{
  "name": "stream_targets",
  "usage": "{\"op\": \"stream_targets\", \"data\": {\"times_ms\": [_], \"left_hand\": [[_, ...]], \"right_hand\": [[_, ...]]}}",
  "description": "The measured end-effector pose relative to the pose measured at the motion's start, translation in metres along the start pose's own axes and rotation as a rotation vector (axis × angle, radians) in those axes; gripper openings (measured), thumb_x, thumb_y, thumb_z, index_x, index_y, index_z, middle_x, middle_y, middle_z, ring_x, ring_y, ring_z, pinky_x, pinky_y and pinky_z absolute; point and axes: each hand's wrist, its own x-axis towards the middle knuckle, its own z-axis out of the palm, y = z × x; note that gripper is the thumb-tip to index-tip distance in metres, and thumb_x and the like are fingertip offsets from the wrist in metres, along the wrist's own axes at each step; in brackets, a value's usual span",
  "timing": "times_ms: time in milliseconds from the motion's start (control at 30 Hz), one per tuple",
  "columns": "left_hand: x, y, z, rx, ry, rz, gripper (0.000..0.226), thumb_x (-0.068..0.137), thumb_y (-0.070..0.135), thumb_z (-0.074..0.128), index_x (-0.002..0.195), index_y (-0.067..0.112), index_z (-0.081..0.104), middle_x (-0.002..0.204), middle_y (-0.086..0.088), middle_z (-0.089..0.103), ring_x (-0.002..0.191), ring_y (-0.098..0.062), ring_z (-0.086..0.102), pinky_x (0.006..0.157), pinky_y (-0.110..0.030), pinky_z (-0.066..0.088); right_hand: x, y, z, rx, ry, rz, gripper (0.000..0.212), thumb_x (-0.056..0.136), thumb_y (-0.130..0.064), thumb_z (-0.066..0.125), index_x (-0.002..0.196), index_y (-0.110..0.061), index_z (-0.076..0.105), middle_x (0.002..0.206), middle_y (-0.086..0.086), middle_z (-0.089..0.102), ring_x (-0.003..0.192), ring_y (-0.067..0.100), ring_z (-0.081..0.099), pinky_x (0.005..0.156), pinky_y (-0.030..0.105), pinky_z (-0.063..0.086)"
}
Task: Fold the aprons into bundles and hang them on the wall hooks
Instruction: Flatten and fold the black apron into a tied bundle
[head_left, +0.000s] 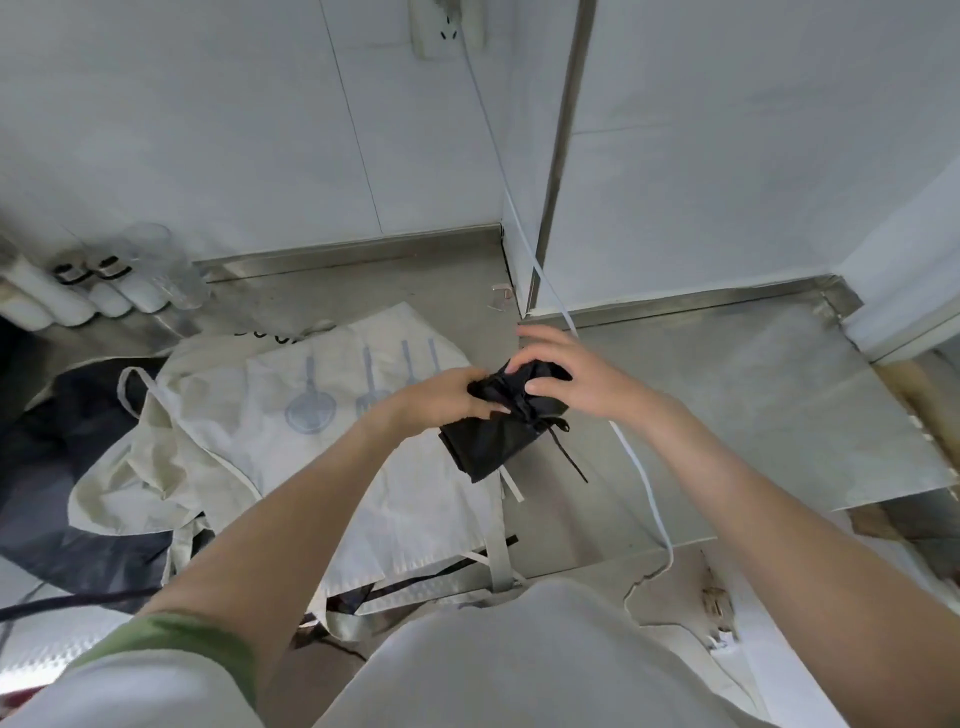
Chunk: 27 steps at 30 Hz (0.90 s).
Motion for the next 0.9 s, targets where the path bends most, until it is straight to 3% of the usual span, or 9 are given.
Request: {"op": "stream_targets", "data": {"times_ms": [100, 167, 400, 500, 633, 700, 767, 833, 900], "left_hand": [[-0.005, 0.014, -0.013, 0.063, -0.044, 0.070, 0.022, 0.093, 0.033, 0.062, 0.092, 0.011, 0.059, 0.084, 0.000, 0.058, 0.080, -0.013, 0.053, 0.071, -0.025, 0.038], [-0.008, 0.022, -0.019, 0.085, -0.057, 0.134, 0.028, 0.095, 0.035, 0.058, 0.089, 0.008, 0.057, 0.082, -0.001, 0.055, 0.075, -0.011, 0.050, 0.068, -0.023, 0.038], [-0.011, 0.027, -0.028, 0.112, -0.067, 0.255, 0.043, 0.093, 0.037, 0.054, 0.106, -0.004, 0.055, 0.090, -0.004, 0.058, 0.083, -0.012, 0.050, 0.079, -0.030, 0.040], [-0.014, 0.021, -0.033, 0.071, -0.033, 0.248, 0.023, 0.100, 0.018, 0.050, 0.113, 0.001, 0.059, 0.102, -0.012, 0.067, 0.090, -0.011, 0.056, 0.085, -0.030, 0.043], [-0.018, 0.024, -0.038, 0.047, 0.051, 0.227, 0.025, 0.101, 0.025, 0.049, 0.114, 0.007, 0.061, 0.102, -0.012, 0.067, 0.089, -0.012, 0.056, 0.085, -0.030, 0.043], [-0.020, 0.027, -0.041, 0.082, 0.057, 0.231, 0.028, 0.101, 0.032, 0.048, 0.108, 0.009, 0.061, 0.095, -0.008, 0.065, 0.086, -0.012, 0.056, 0.082, -0.030, 0.043], [-0.023, 0.032, -0.044, 0.097, 0.050, 0.254, 0.024, 0.101, 0.034, 0.047, 0.101, 0.016, 0.064, 0.088, 0.006, 0.063, 0.081, -0.006, 0.057, 0.077, -0.021, 0.043], [-0.026, 0.039, -0.045, 0.091, 0.053, 0.265, 0.018, 0.099, 0.035, 0.049, 0.089, 0.029, 0.063, 0.077, 0.017, 0.061, 0.070, 0.003, 0.055, 0.069, -0.014, 0.041], [-0.029, 0.046, -0.046, 0.099, 0.038, 0.256, 0.014, 0.097, 0.036, 0.053, 0.084, 0.036, 0.059, 0.072, 0.022, 0.059, 0.065, 0.008, 0.054, 0.065, -0.011, 0.039]], "right_hand": [[0.008, -0.013, -0.012, 0.019, 0.036, 0.004, 0.019, 0.084, -0.003, 0.064, 0.083, -0.022, 0.064, 0.094, -0.008, 0.062, 0.089, 0.000, 0.054, 0.084, 0.021, 0.037], [0.011, -0.018, -0.018, -0.020, 0.089, 0.039, 0.010, 0.086, -0.008, 0.065, 0.080, -0.016, 0.062, 0.085, -0.007, 0.060, 0.081, 0.003, 0.054, 0.078, 0.025, 0.039], [0.016, -0.025, -0.019, -0.054, 0.275, 0.030, 0.011, 0.093, -0.014, 0.058, 0.083, -0.017, 0.054, 0.089, -0.006, 0.057, 0.087, 0.012, 0.053, 0.074, 0.008, 0.036], [0.018, -0.028, -0.012, 0.061, 0.313, 0.093, 0.013, 0.094, -0.016, 0.057, 0.083, -0.022, 0.053, 0.102, -0.001, 0.062, 0.099, 0.011, 0.056, 0.084, 0.014, 0.039], [0.024, -0.038, -0.013, 0.227, 0.194, 0.170, 0.006, 0.094, -0.019, 0.057, 0.092, -0.020, 0.052, 0.115, -0.004, 0.062, 0.109, 0.006, 0.056, 0.097, 0.026, 0.042], [0.025, -0.044, -0.021, 0.235, 0.093, 0.201, 0.020, 0.092, -0.028, 0.062, 0.109, -0.025, 0.053, 0.118, -0.011, 0.060, 0.110, 0.005, 0.055, 0.096, 0.026, 0.042], [0.025, -0.048, -0.026, 0.214, 0.042, 0.216, 0.024, 0.091, -0.033, 0.063, 0.114, -0.030, 0.058, 0.114, -0.016, 0.062, 0.108, 0.001, 0.056, 0.094, 0.023, 0.042], [0.026, -0.052, -0.028, 0.164, 0.068, 0.205, 0.006, 0.091, -0.028, 0.063, 0.095, -0.028, 0.067, 0.095, -0.020, 0.065, 0.092, -0.010, 0.057, 0.084, 0.019, 0.040], [0.028, -0.055, -0.027, 0.127, 0.127, 0.179, 0.010, 0.091, -0.020, 0.063, 0.082, -0.020, 0.067, 0.078, -0.023, 0.064, 0.078, -0.018, 0.053, 0.079, 0.016, 0.037]]}}
